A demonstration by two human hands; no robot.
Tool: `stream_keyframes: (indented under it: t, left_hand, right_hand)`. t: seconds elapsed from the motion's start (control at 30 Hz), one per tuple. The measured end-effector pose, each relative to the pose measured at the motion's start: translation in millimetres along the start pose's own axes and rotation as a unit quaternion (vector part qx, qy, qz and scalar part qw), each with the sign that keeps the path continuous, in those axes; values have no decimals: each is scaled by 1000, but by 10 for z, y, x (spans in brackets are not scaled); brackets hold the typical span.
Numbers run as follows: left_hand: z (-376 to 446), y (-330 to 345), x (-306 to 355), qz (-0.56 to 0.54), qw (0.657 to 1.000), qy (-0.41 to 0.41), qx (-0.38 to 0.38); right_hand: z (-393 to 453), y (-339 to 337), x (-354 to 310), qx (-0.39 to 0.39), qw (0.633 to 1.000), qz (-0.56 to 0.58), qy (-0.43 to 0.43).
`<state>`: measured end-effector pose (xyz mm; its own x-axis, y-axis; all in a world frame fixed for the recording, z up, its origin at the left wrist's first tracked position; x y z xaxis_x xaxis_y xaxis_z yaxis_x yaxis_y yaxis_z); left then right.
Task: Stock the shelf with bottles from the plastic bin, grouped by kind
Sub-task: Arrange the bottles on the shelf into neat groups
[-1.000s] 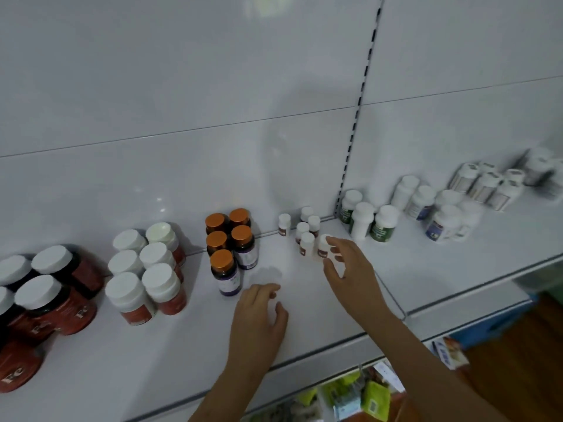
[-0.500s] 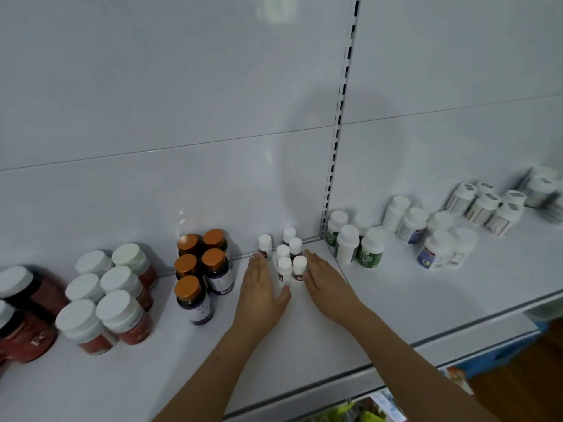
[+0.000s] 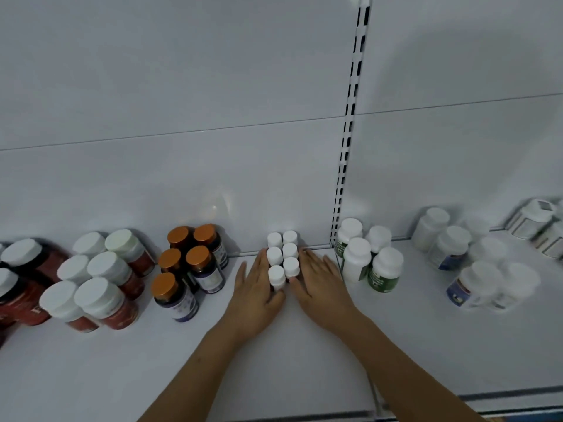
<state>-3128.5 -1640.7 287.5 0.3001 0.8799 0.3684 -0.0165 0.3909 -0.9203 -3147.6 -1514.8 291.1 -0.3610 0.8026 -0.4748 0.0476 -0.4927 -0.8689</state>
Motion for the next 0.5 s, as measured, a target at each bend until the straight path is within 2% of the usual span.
stream_keyframes:
  t: [0.23,0.5]
  left_hand:
    - [-7,45,13,13,1000,6,-22]
    - [69,-20,-29,22,1000,-17,14]
  right_hand:
    - [-17,-3,-18,4,999,15,-29]
    - [-38,1,-50,12,999,8,-39]
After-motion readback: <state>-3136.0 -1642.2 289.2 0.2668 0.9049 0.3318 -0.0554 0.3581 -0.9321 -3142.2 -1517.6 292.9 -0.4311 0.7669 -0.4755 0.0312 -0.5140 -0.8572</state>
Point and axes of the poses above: each hand's wrist, its own z-axis towards the middle knuckle, its own y-axis out of the palm, x = y × z, the point moved 9 cm from there along z, towards the middle knuckle, and after that the axes turned 4 degrees about z, right-handed, at the moved point
